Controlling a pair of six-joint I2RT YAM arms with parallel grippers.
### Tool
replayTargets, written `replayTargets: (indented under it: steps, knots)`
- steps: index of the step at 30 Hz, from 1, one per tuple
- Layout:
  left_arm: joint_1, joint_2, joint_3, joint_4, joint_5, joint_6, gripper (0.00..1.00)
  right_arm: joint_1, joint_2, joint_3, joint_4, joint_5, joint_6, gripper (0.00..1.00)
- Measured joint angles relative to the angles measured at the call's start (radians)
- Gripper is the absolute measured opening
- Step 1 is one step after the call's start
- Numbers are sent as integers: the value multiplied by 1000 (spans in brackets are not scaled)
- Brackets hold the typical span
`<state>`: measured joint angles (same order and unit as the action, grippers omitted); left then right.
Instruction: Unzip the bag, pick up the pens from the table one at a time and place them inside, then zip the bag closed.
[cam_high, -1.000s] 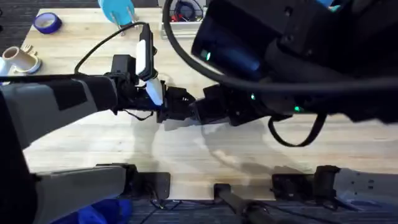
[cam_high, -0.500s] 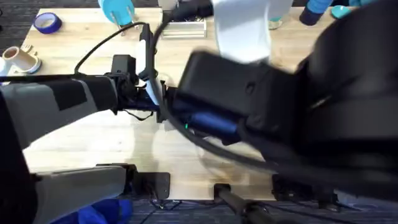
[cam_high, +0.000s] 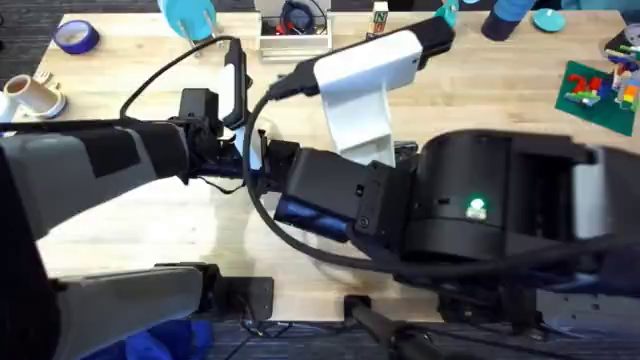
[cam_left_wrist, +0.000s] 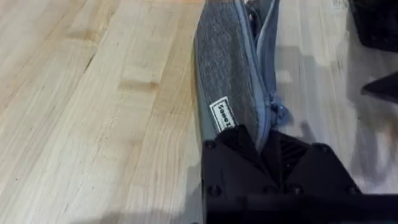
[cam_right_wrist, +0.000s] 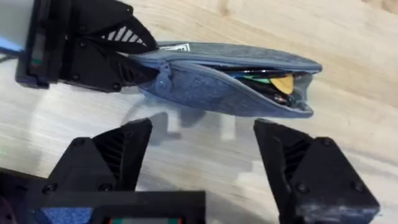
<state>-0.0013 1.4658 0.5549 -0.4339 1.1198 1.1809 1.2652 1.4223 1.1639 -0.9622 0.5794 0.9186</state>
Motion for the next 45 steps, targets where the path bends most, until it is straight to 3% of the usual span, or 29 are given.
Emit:
replayTargets:
  steps: [7,16,22,45]
  knots:
    - [0,0,0,0,0,0,43,-12,0,-95,160,-46,-127,998]
    - [0,0,0,0,0,0,43,-96,0,-143,243,-123,-268,996]
    - [0,0,0,0,0,0,43,-108,0,-151,273,-154,-321,998]
    - [0,0,0,0,-1,0,43,-108,62,-154,389,-184,-230,998]
